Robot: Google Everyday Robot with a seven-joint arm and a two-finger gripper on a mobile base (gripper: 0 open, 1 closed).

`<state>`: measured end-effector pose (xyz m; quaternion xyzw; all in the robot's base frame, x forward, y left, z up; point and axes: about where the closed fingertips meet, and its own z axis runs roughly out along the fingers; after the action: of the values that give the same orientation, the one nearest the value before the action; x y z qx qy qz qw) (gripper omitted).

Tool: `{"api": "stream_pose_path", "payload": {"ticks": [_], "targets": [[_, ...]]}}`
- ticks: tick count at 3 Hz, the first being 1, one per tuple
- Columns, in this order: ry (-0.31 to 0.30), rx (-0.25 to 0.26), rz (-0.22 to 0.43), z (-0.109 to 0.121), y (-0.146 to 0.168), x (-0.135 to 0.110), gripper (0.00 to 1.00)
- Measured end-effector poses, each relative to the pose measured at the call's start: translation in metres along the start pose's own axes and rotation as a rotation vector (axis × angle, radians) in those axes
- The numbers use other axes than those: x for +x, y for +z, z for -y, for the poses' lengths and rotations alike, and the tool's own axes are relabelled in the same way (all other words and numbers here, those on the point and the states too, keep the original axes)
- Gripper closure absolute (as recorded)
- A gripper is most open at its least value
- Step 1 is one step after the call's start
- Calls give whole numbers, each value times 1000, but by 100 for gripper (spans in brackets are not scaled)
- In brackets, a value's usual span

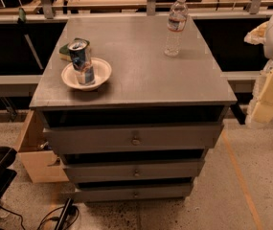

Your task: Pick redbull can from paper bowl and place on counter

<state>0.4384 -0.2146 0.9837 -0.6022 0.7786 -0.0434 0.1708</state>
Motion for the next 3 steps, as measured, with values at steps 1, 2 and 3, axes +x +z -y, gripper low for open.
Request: {"api": "stream_pose_path", "payload": {"ticks": [1,2,3], "targets": [[3,1,10,1,0,-1,0],[49,8,166,9,-5,-20,0],[97,56,415,38,-11,-66,0]]}}
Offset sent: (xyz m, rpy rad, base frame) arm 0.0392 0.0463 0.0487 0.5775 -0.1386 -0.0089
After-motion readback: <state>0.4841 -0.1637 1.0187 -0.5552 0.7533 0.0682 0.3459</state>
